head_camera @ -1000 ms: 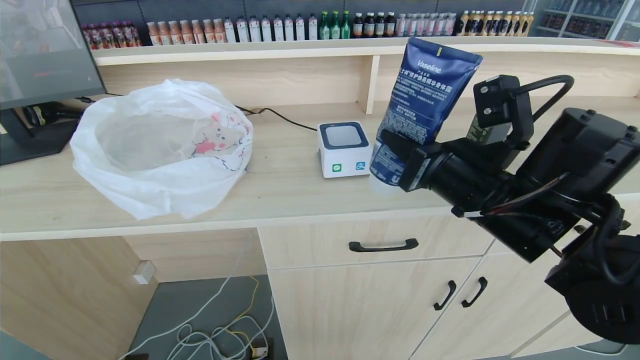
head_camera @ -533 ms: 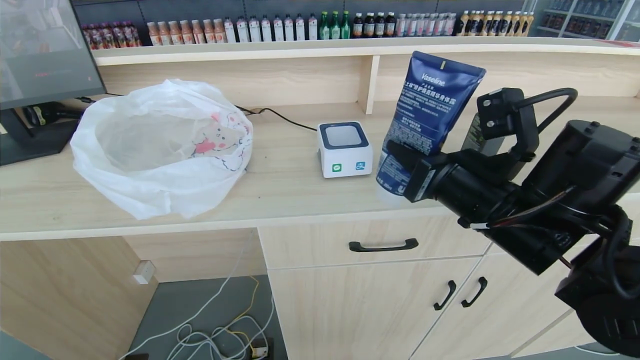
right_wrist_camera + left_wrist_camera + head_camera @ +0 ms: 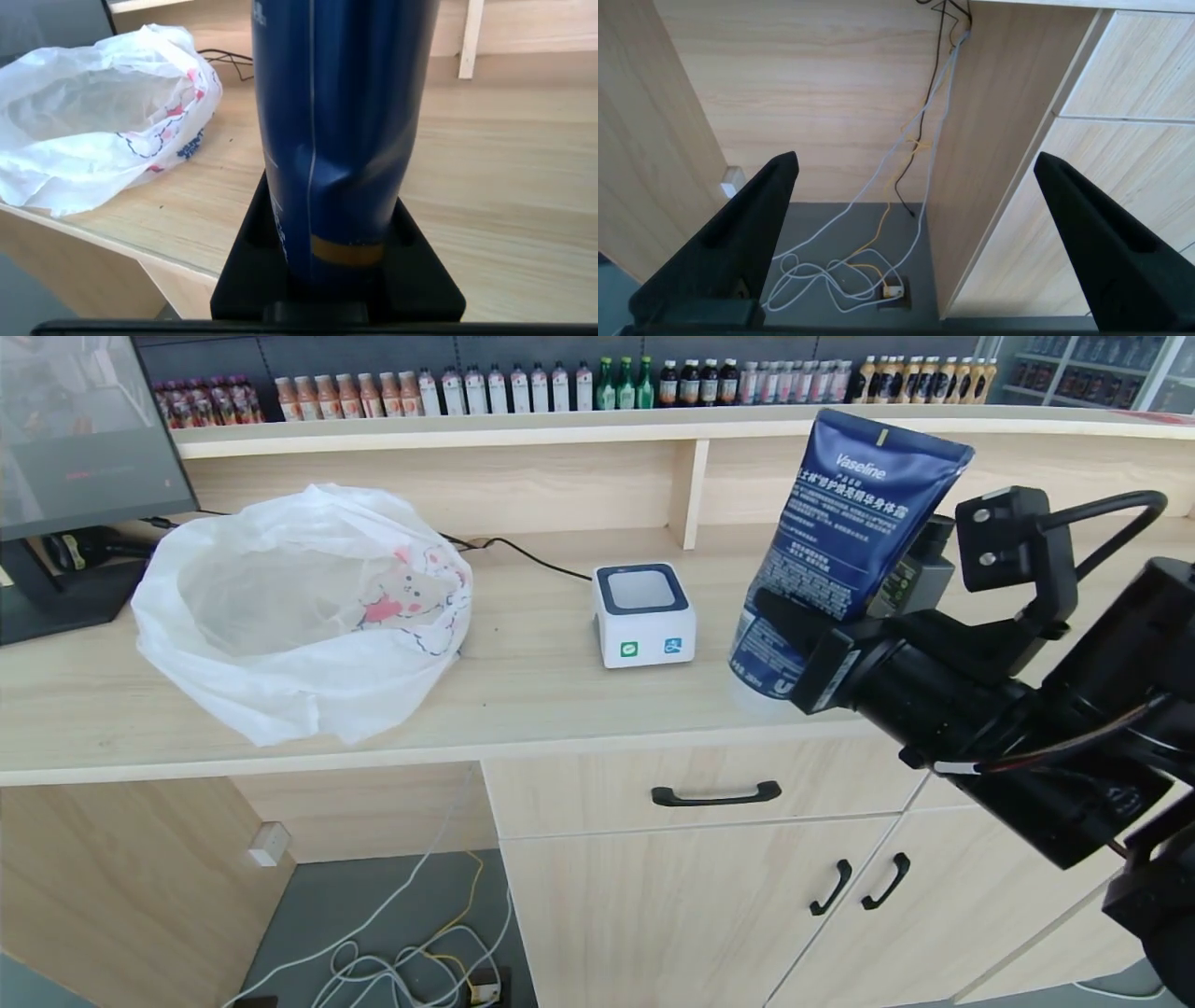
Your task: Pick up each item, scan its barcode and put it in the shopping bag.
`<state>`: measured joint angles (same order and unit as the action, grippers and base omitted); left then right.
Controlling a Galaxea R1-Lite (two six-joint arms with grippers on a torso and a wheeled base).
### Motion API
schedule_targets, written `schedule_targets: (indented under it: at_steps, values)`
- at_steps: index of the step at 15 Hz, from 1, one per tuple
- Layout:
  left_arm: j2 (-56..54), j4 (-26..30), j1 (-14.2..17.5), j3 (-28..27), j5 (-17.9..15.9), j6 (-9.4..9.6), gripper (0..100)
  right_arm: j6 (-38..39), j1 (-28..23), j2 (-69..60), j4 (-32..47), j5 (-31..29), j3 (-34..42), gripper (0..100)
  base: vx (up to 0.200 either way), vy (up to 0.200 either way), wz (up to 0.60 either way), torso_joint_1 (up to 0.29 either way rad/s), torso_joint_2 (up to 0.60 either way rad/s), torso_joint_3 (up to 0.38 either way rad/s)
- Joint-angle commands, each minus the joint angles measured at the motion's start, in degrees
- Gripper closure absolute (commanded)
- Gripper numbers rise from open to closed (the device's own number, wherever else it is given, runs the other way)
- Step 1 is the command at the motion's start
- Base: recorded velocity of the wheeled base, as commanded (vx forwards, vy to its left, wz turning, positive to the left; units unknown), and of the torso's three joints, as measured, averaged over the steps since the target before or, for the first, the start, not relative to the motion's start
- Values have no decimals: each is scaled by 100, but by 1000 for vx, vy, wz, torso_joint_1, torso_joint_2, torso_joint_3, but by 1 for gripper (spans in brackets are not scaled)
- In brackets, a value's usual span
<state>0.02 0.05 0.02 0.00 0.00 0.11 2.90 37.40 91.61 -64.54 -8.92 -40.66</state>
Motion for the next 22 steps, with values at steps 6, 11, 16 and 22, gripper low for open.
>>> schedule_targets:
  at_steps: [6,11,16,22]
  values:
    - [-2,-5,6,0,0,-20,0,44,-207,-733,-6,49,620,100,0,0,0,0,0,0]
    - [-2,4,6,0,0,-29,0,35,-497,-733,-6,233,611,100,0,120,0,0,1,1]
    - [-2,4,6,0,0,-29,0,35,-594,-697,-6,295,611,100,0,200,0,2,0,2]
    - [-2,4,-2,0,0,-20,0,17,-611,-583,3,330,576,100,0,100,0,1,2,1]
